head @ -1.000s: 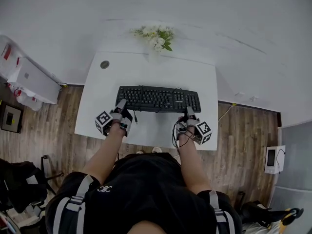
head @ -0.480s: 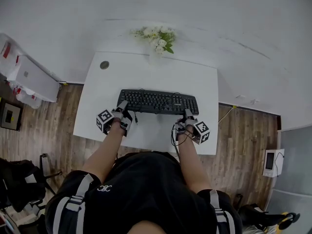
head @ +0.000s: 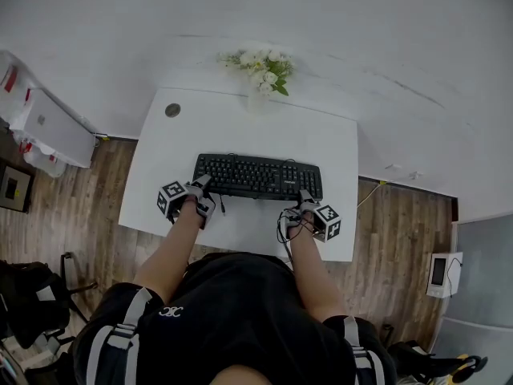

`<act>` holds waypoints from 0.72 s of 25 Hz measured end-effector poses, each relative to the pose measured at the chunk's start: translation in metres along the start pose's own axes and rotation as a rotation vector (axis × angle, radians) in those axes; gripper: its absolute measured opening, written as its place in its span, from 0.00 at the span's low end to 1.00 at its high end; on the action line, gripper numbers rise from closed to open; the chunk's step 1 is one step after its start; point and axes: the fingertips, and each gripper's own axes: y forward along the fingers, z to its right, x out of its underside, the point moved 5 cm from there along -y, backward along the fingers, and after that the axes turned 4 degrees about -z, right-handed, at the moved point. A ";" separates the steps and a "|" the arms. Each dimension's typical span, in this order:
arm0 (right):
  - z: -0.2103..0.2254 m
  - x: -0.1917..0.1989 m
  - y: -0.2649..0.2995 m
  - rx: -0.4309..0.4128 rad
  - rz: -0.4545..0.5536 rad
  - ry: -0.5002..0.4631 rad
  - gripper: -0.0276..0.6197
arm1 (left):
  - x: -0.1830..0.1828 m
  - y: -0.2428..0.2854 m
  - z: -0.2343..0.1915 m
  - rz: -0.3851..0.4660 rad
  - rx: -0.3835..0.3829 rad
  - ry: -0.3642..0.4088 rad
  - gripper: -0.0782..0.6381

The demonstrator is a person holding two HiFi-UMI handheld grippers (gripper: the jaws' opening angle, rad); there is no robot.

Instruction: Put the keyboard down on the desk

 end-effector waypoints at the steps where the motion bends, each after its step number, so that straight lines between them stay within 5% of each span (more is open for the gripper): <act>1: 0.001 0.000 0.000 0.017 0.001 0.000 0.21 | 0.001 -0.001 -0.001 -0.006 -0.037 -0.002 0.27; 10: 0.015 0.004 -0.005 0.270 -0.006 -0.044 0.26 | 0.009 -0.010 -0.025 -0.088 -0.272 -0.034 0.41; 18: 0.013 0.001 -0.013 0.359 -0.006 -0.156 0.30 | 0.026 -0.020 -0.034 -0.187 -0.380 0.040 0.45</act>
